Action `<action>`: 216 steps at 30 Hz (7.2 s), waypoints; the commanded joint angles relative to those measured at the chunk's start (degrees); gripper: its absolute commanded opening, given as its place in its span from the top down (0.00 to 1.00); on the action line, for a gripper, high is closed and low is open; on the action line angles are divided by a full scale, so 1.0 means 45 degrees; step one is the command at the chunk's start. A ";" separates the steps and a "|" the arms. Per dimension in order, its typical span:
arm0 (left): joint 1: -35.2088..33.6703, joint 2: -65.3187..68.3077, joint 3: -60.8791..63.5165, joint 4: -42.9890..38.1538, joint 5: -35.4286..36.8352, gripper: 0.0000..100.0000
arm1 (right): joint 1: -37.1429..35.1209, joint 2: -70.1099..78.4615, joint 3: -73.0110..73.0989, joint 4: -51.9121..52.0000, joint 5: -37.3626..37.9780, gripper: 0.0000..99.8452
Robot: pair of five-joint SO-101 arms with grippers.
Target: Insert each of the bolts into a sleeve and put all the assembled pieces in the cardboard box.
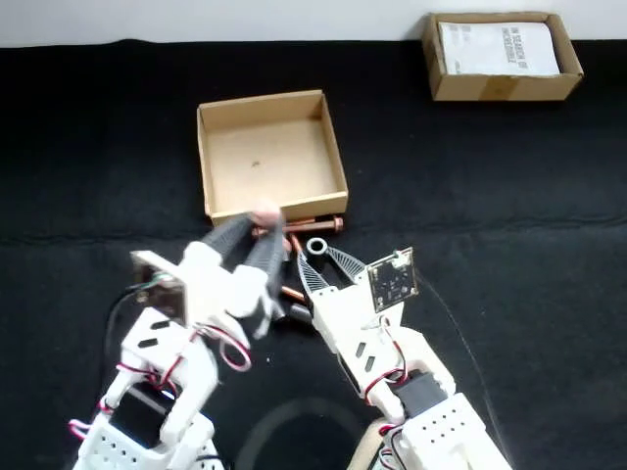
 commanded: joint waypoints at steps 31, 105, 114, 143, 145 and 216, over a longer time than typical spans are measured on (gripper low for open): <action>0.0440 0.6672 -0.2276 -0.3126 -0.0059 0.99 | -0.0107 -0.0147 -0.0107 -0.0244 0.0098 0.99; -0.9074 -0.1241 0.3136 0.0000 -0.0488 0.99 | 0.1221 1.9136 -2.2027 0.8156 0.9241 0.99; -0.9407 -0.1221 0.3468 0.0137 -0.0488 0.99 | 0.1143 2.2398 -2.4156 0.8176 1.3499 0.99; -0.9426 -0.1241 0.3468 0.1153 -0.0469 0.99 | -0.0205 2.2300 -3.5018 2.1538 0.6505 0.77; -0.9426 -0.1241 0.3468 0.1153 -0.0469 0.99 | -0.0283 2.2242 -3.6288 2.1812 0.5040 0.77; -1.1223 -0.1241 0.3468 0.3692 0.0860 0.99 | -0.2432 2.0874 -1.9917 1.7455 1.2777 0.79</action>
